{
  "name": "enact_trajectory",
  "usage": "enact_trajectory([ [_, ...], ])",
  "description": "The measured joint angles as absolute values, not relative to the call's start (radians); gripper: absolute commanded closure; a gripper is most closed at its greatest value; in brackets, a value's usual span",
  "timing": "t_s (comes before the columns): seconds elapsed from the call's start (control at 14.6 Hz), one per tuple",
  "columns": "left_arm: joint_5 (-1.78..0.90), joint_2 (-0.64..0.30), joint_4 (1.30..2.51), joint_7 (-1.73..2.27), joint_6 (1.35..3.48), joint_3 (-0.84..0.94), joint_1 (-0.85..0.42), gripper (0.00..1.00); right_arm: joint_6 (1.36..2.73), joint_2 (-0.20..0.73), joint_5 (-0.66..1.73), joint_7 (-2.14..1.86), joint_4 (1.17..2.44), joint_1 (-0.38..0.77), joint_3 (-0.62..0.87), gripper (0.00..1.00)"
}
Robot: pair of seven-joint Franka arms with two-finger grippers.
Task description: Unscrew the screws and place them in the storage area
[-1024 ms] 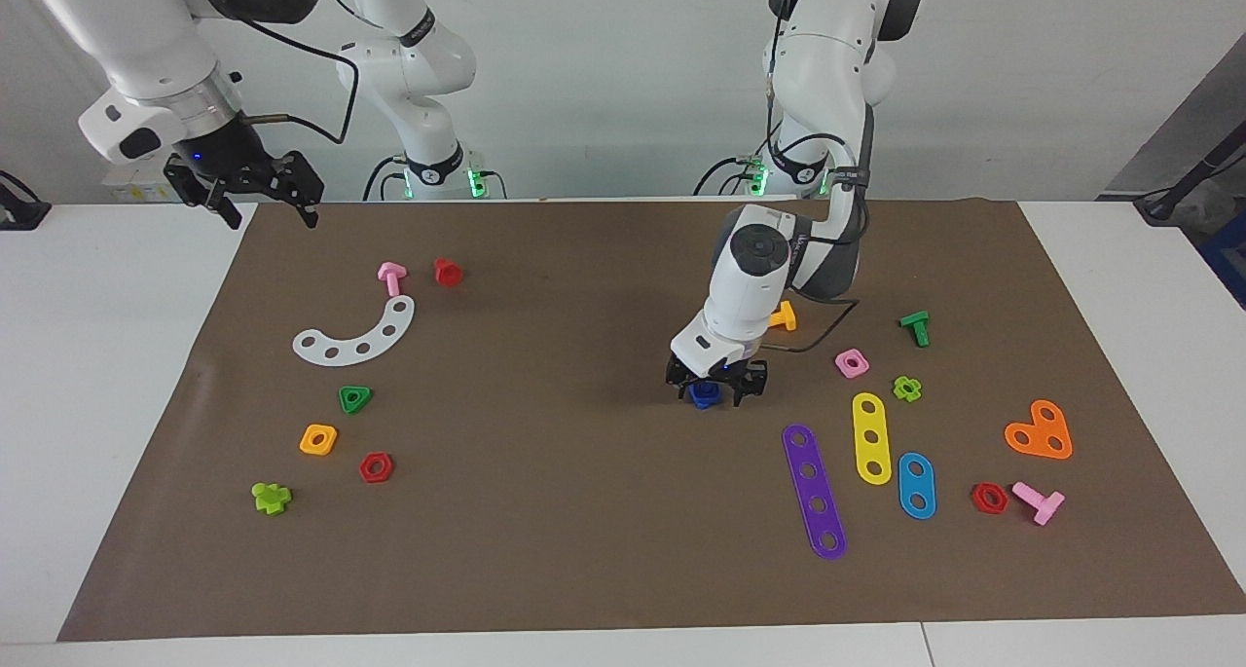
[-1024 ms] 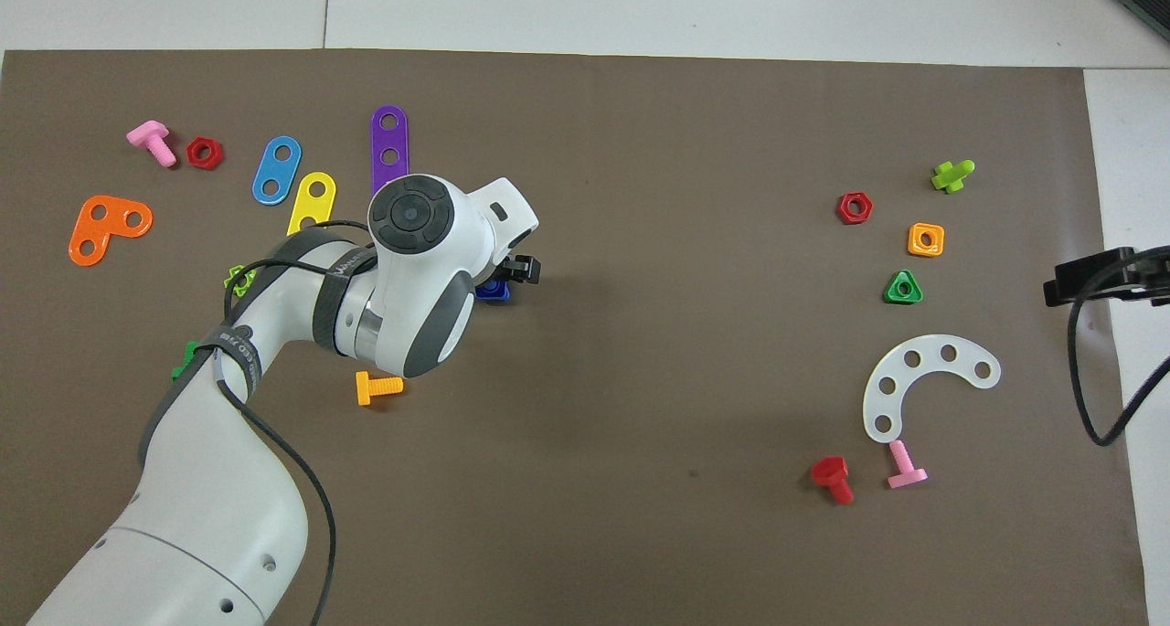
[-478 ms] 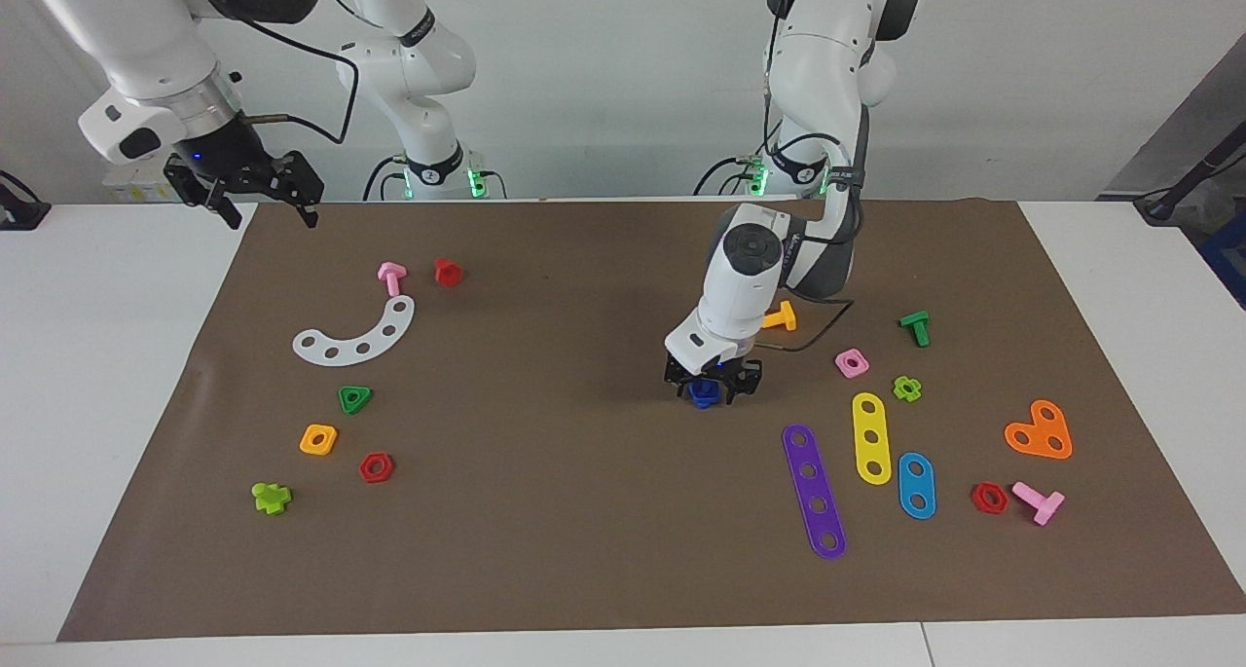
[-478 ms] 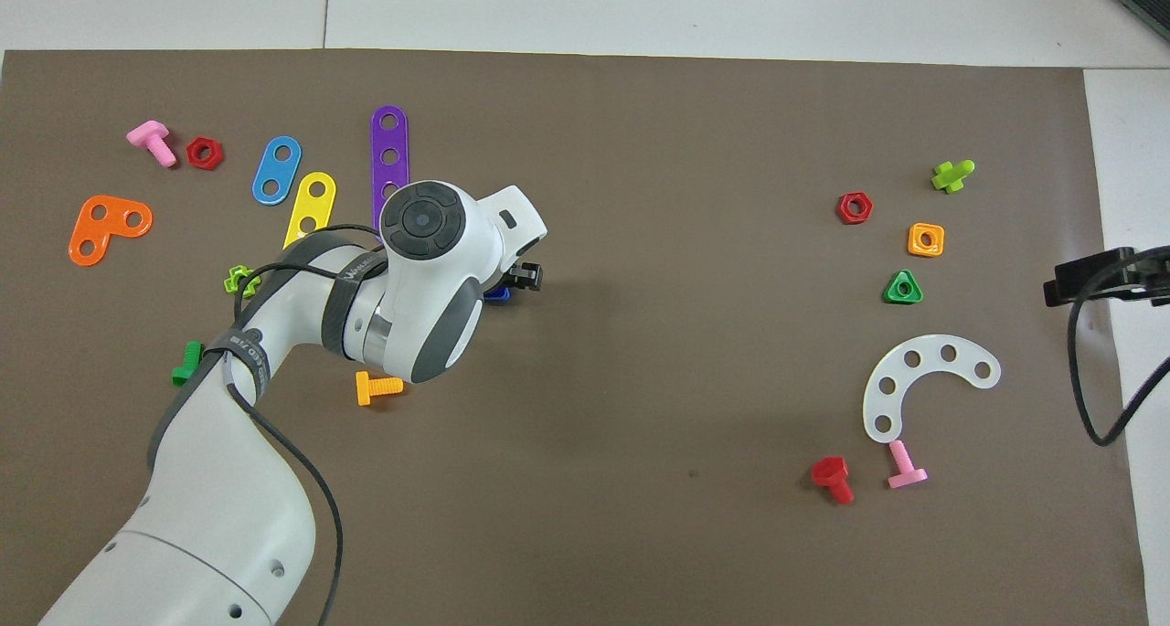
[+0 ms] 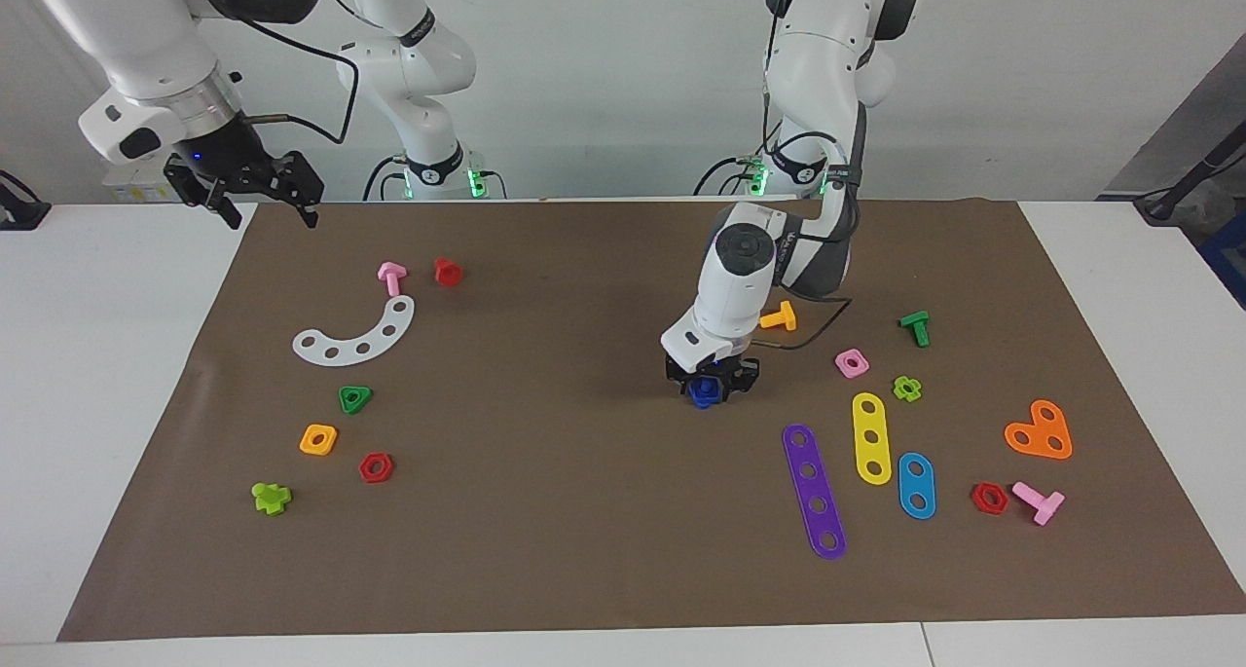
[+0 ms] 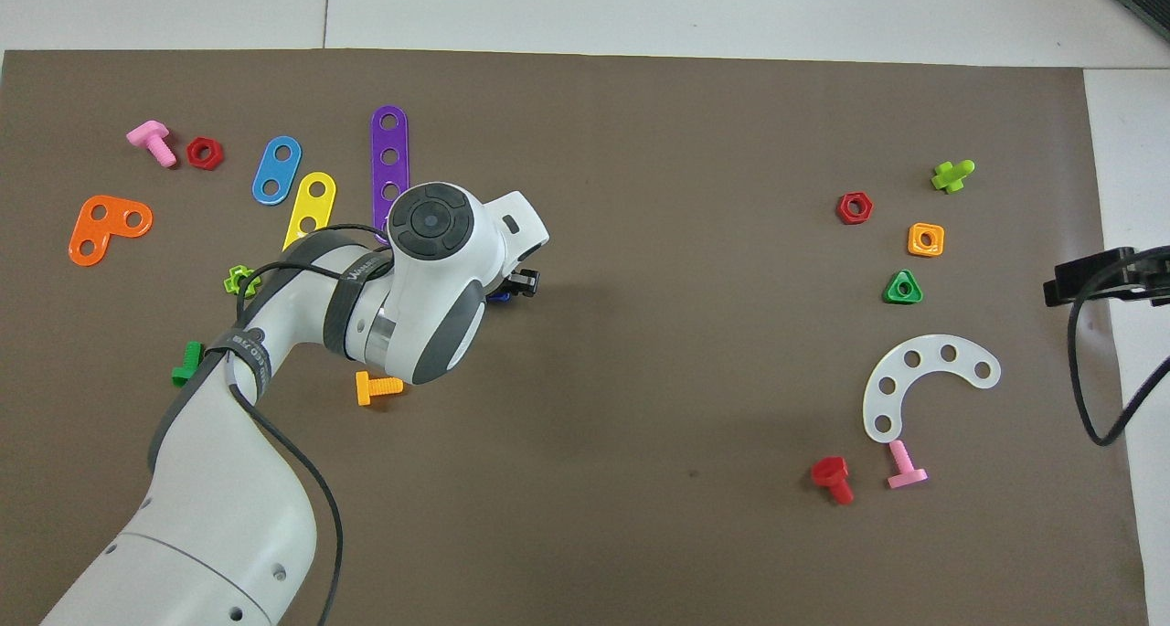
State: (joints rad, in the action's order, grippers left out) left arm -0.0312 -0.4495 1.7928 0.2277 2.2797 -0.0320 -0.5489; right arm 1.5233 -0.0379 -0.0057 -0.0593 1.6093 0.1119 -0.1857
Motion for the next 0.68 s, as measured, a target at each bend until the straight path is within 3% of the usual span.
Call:
enact_trajectory([
  [0.27,-0.030,-0.449,1.793,0.228,2.278,-0.032,-0.549,0.41,1.523,-0.038,-0.006,-0.059,1.609,0.112,-0.186,0.00],
  [0.68,-0.029,-0.443,1.788,0.228,2.270,-0.035,-0.549,0.79,1.523,-0.038,-0.006,-0.059,1.609,0.112,-0.186,0.00],
])
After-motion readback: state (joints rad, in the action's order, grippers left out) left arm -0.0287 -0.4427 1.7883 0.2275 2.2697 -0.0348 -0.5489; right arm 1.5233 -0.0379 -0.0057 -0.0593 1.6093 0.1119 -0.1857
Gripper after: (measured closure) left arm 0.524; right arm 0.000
